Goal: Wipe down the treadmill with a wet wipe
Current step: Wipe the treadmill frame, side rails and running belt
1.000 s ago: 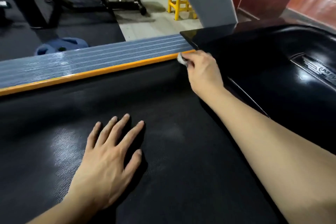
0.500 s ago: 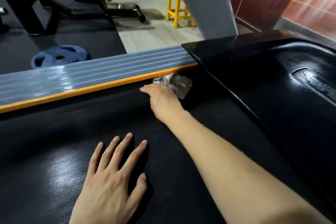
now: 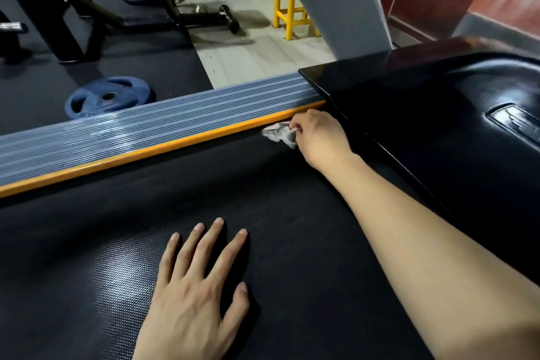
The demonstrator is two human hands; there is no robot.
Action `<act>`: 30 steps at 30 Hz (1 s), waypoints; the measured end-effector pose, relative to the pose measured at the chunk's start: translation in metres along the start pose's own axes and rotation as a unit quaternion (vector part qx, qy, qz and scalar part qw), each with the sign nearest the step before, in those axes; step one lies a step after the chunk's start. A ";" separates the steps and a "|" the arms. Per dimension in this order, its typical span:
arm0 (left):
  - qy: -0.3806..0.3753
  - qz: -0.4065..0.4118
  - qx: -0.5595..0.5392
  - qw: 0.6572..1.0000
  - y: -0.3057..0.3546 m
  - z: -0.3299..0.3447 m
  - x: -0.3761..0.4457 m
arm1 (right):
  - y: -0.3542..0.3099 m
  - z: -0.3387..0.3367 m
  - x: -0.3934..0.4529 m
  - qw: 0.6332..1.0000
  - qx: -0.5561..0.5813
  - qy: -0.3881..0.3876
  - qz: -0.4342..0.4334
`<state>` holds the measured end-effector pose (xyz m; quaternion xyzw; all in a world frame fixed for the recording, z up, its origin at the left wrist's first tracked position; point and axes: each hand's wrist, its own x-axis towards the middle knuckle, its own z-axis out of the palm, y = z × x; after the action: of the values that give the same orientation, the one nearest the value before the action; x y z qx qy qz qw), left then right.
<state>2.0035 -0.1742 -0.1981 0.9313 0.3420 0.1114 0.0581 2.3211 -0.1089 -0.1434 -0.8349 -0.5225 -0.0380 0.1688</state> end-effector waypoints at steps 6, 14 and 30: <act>-0.014 -0.009 -0.004 1.000 0.002 -0.002 -0.001 | 0.014 -0.026 0.008 0.946 0.236 -0.098 0.198; -0.017 -0.009 -0.010 1.000 0.001 -0.003 0.001 | 0.029 -0.007 -0.019 0.994 -0.002 -0.051 -0.097; -0.004 -0.004 -0.015 1.000 0.002 -0.001 0.000 | 0.025 0.000 -0.007 0.999 -0.048 0.015 -0.005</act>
<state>2.0043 -0.1758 -0.1965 0.9294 0.3437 0.1127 0.0734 2.3397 -0.1249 -0.1510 -0.8389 -0.5214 -0.0764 0.1360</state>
